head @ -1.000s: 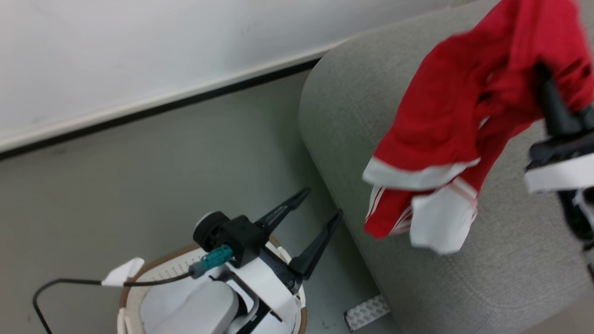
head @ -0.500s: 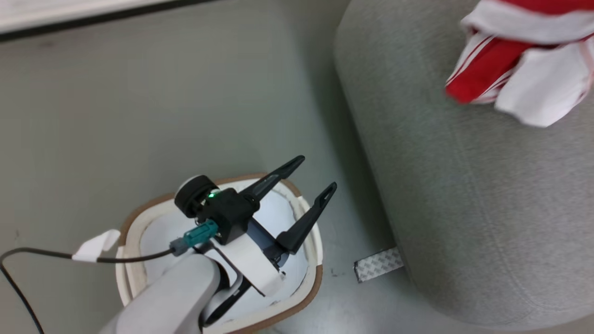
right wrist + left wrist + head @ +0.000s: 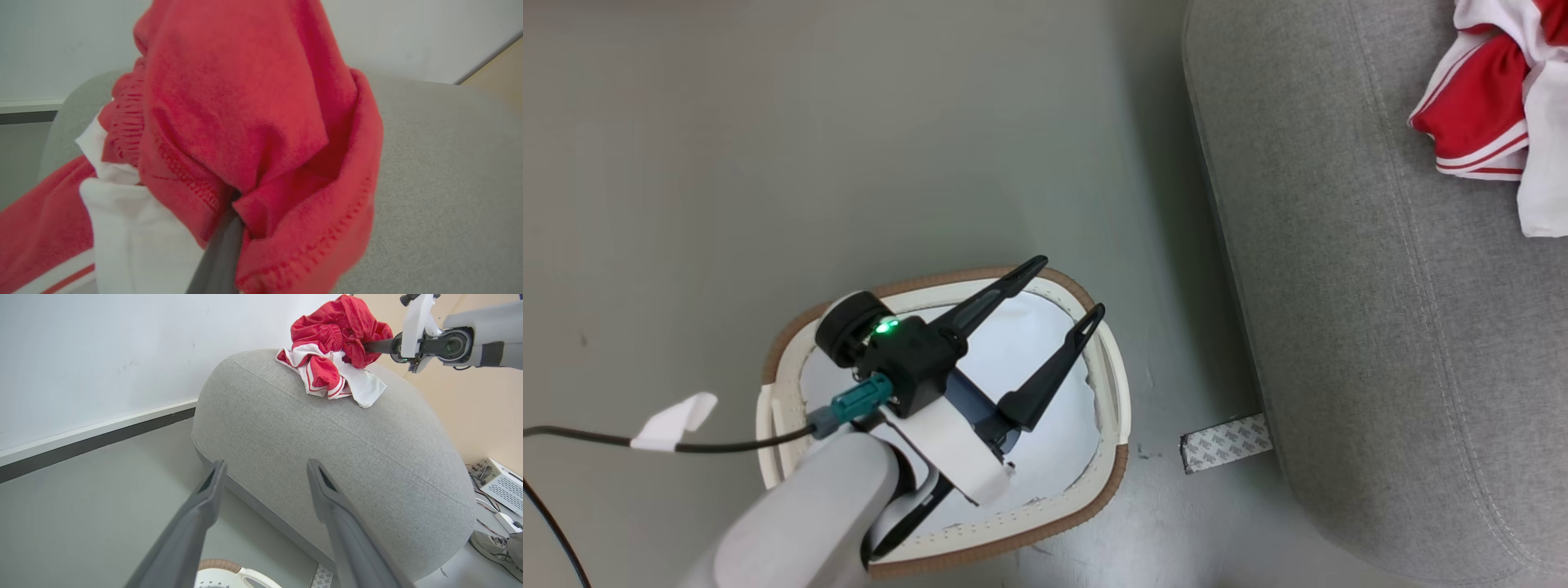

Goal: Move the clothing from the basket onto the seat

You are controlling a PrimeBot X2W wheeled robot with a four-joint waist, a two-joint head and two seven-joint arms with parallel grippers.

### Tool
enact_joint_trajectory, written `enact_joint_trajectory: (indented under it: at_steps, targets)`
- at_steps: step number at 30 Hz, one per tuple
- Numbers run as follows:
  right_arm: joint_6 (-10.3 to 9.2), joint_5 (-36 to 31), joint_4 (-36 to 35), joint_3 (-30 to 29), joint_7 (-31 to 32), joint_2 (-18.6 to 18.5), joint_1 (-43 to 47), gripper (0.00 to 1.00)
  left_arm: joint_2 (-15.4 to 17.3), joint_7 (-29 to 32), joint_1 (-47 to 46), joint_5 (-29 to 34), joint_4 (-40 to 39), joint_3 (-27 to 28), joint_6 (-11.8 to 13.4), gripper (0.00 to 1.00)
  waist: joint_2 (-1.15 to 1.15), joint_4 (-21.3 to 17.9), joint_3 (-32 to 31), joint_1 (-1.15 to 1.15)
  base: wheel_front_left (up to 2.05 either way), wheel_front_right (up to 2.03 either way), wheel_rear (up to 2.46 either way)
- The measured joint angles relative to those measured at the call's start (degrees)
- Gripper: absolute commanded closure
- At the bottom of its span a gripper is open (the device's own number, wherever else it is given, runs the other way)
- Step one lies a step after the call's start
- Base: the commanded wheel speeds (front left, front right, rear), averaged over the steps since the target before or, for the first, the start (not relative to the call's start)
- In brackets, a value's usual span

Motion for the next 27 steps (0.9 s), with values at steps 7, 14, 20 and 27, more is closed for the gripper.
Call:
enact_joint_trajectory:
  at_steps: [7, 14, 20, 27]
  targets:
    - [0.0, 2.0, 3.3, 2.9, 4.2, -0.6, -0.8, 1.0, 0.1, -0.5, -0.4, -0.3, 0.6, 0.4, 0.3, 0.0, 0.0, 0.2, -0.4, 0.0, 0.0, 0.0, 0.0]
    - [0.0, 3.1, 4.4, 6.1, 4.7, -0.8, -1.0, 0.0, -0.6, -1.3, -0.1, -1.0, 2.6, 0.5, 0.6, 0.0, 0.0, -0.5, -3.7, 0.0, 0.0, 0.0, 0.0]
    - [0.0, 3.7, 2.4, 12.1, 6.0, -2.4, 1.9, 0.0, -2.2, -2.4, 2.4, -1.9, 5.4, 1.4, 1.4, 0.0, 0.0, -0.9, -9.5, -0.01, 0.0, 0.0, 0.0]
    - [0.0, 6.3, -4.5, 18.1, 5.5, -7.8, 6.6, 0.0, -3.7, -2.9, 6.6, -4.0, 7.5, 5.3, 3.4, 0.0, 0.0, -0.7, -18.4, -0.02, 0.0, 0.0, 0.0]
